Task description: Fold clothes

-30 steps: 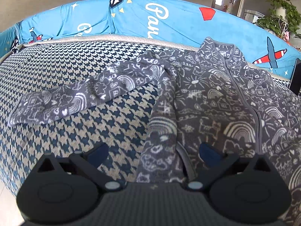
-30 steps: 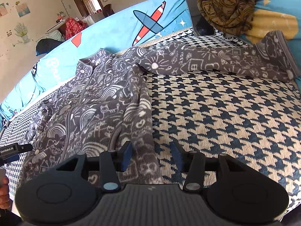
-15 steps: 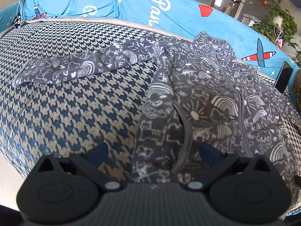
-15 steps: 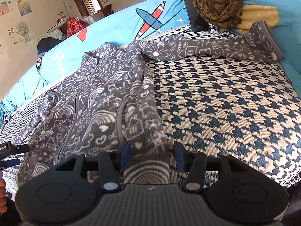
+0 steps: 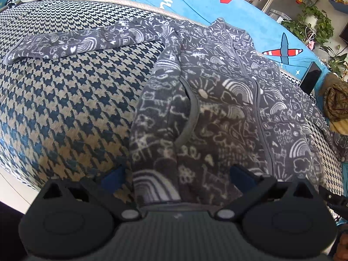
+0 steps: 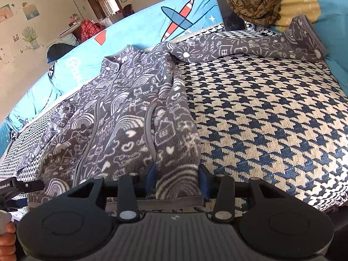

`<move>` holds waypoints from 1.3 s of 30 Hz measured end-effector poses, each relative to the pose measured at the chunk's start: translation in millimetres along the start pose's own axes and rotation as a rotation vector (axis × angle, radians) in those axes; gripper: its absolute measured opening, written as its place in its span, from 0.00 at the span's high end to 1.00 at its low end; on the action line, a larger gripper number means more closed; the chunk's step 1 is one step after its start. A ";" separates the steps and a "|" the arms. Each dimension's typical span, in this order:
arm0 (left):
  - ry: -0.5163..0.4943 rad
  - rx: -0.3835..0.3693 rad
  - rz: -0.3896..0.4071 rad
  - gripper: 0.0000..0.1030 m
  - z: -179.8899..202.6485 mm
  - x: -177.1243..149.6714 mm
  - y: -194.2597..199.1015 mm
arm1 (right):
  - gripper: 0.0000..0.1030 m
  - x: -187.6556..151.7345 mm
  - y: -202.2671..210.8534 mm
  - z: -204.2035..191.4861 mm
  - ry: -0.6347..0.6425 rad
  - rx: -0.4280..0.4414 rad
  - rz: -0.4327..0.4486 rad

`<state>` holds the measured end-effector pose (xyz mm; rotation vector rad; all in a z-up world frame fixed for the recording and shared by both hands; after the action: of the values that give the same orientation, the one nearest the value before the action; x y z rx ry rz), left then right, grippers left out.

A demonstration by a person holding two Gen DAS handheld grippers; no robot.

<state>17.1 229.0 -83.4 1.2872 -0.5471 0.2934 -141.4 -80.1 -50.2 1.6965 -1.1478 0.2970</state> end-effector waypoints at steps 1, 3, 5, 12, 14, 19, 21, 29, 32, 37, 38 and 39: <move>-0.008 0.003 0.002 0.00 2.7 -0.9 -1.0 | 0.67 -0.2 -0.6 -0.9 0.001 0.003 0.001; -0.024 0.016 0.022 0.10 4.6 -0.8 -0.5 | 0.85 0.2 -0.9 -1.0 0.001 0.002 0.006; -0.037 0.031 0.049 0.31 6.0 -0.6 2.0 | 0.91 1.8 0.9 -0.7 -0.006 0.010 0.021; -0.110 0.114 0.126 0.71 7.1 -2.9 13.2 | 0.95 13.0 18.0 -5.2 0.032 0.001 0.123; -0.136 0.155 0.153 0.74 7.8 -3.8 16.6 | 0.95 14.7 21.9 -2.5 0.018 -0.011 0.143; -0.111 0.206 0.139 0.74 -1.1 -9.1 22.0 | 0.96 17.6 30.7 -7.9 0.062 -0.019 0.188; -0.106 0.217 0.127 0.74 -3.6 -12.2 22.6 | 0.96 10.3 27.0 -6.2 0.068 -0.038 0.145; -0.121 0.237 0.109 0.67 -4.5 -18.0 26.9 | 0.96 -9.8 16.0 3.6 0.025 -0.086 0.027; -0.098 0.223 0.118 0.66 -5.4 -18.0 30.3 | 0.95 -11.9 18.8 1.3 0.035 -0.100 0.033; -0.086 0.216 0.175 0.51 -2.1 -13.5 41.1 | 0.94 -3.6 36.1 -0.9 0.020 -0.086 0.136; -0.088 0.222 0.190 0.48 -1.4 -12.0 43.4 | 0.93 -2.2 37.4 0.7 0.006 -0.085 0.147; -0.087 0.228 0.206 0.47 -0.8 -10.6 45.7 | 0.93 -0.9 38.7 2.4 -0.007 -0.084 0.158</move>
<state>-14.4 243.0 -51.5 1.4709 -0.7390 0.4831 -173.5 -82.5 -28.6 1.5380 -1.2851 0.3360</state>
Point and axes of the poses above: each gripper's, at about its wrist camera, not at the fingertips, and y roughly against the way its jaws point, z to its right, x to its top, the point moved 8 cm from there along -y, roughly the way its jaws point, and after that the axes turned 10 degrees about x, right-handed, at the moved point
